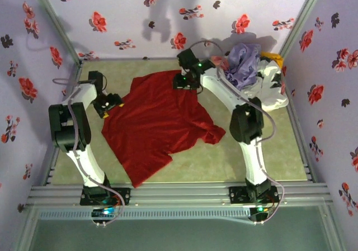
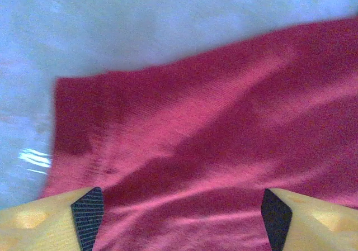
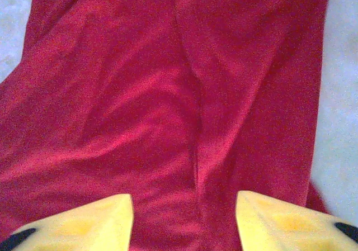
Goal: Fold and stack the t-shirts
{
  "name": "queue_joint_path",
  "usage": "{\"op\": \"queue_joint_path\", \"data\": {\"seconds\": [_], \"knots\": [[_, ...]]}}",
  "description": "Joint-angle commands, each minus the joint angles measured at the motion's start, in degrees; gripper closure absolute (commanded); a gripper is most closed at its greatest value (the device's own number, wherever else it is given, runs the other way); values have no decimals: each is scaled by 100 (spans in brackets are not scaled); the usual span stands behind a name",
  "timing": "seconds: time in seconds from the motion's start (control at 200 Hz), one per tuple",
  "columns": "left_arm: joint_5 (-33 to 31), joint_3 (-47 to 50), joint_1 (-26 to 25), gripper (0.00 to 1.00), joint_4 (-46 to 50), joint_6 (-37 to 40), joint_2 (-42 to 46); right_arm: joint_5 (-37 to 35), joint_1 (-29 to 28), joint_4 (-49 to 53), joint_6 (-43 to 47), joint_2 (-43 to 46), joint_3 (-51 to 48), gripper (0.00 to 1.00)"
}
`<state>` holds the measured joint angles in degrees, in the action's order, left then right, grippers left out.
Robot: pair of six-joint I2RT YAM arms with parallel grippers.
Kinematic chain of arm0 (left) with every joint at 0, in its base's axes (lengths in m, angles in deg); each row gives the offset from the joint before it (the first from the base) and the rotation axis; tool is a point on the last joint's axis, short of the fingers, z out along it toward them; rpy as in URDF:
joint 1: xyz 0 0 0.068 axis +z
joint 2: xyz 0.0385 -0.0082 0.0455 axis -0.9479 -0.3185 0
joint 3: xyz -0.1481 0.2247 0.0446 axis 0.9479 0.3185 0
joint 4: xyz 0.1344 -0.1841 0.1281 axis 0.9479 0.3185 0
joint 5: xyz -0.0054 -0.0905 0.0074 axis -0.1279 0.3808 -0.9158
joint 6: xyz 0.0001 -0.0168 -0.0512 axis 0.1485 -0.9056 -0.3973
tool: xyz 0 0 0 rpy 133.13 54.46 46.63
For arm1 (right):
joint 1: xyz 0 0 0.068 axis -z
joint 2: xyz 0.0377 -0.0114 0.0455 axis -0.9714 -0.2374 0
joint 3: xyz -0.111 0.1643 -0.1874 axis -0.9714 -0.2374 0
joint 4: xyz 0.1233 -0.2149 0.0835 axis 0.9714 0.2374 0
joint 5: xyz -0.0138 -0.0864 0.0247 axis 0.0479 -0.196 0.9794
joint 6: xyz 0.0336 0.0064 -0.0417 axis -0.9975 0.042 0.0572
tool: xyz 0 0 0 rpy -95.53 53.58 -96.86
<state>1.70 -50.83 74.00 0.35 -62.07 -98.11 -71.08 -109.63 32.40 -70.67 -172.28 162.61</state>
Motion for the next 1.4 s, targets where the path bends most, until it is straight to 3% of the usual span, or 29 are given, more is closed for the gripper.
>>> {"op": "queue_joint_path", "data": {"seconds": [0.0, 0.155, 0.38, 0.735, 1.055, 1.165, 1.265, 1.395], "knots": [[468, 438, -406, 22, -247, -473, 618, -577, 41, 636, 908, -1075, 1408, 55], [588, 1284, -748, 22, -658, -944, 1207, -720, 58, 348, 1292, -2234, 3012, 62], [600, 2212, -907, 22, -954, -1173, 1596, -501, 68, -767, 1497, -2680, 2931, 65], [615, 2810, -1126, 22, -1399, -1355, 1428, -1050, 77, -467, 1083, -2991, 3030, 62], [598, 3013, -1282, 22, -1725, -1505, 1160, -690, 82, -258, 358, -3277, 2980, 68], [515, 3028, -1318, 22, -1702, -1538, 1159, -736, 85, -270, 325, -3316, 2971, 73], [321, 2996, -1312, 22, -1582, -1539, 1142, -924, 85, -164, 357, -3204, 3023, 89], [-37, 2810, -1300, 22, -1358, -1484, 948, -1179, 89, -151, 511, -2839, 2933, 94]]}}
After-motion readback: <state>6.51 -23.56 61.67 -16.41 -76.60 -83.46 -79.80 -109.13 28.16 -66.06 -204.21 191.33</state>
